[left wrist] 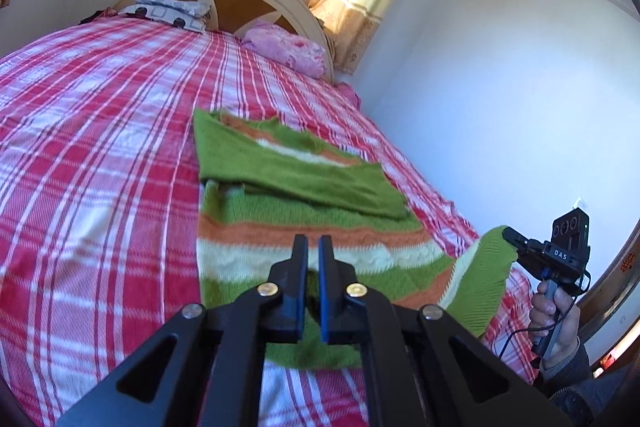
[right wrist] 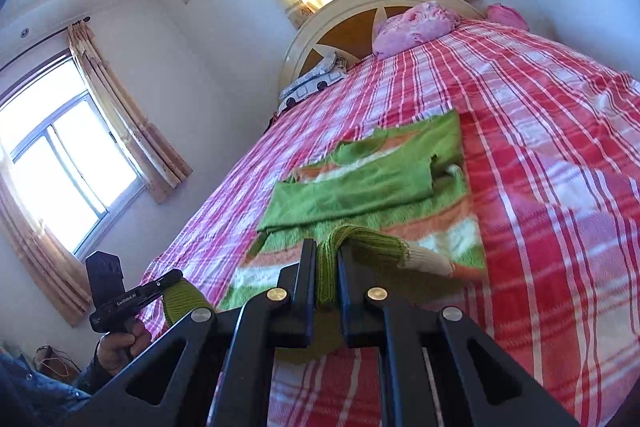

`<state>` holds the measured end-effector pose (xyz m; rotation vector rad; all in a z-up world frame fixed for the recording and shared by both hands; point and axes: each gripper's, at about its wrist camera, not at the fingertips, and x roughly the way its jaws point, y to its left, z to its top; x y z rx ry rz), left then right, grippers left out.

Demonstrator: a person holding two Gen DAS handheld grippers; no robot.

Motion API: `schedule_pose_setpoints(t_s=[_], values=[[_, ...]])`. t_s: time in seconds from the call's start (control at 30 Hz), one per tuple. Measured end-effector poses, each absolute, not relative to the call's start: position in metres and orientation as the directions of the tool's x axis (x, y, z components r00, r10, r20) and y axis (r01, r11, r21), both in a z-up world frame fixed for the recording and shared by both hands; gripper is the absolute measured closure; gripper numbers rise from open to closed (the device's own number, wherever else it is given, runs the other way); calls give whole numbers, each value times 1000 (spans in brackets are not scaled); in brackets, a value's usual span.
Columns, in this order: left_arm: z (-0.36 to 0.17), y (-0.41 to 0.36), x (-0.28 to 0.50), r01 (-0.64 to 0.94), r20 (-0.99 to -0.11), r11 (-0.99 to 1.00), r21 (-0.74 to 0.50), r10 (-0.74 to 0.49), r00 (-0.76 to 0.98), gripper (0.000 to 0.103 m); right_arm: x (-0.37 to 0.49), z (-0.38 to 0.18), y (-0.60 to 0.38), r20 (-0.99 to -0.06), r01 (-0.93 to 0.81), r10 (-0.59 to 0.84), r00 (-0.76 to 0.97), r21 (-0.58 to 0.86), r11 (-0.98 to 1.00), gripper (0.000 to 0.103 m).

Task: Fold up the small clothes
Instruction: 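Lift the hem with both grippers and fold it over the body toward the collar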

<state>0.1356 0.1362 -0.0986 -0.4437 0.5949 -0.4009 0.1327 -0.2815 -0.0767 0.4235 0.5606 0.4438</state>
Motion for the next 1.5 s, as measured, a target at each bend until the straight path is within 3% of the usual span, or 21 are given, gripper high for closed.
schedule_pose_setpoints(t_s=[0.43,1.5], values=[[-74,149,184,195,-408,845,-498,-426,808,98,175,-44,-283,-378,-276,496,782,504,819,94],[-69,152,348,114,-479,902,-415,-324,816,99,341,-33,-278,-499,-189,421,758,450,873,94]])
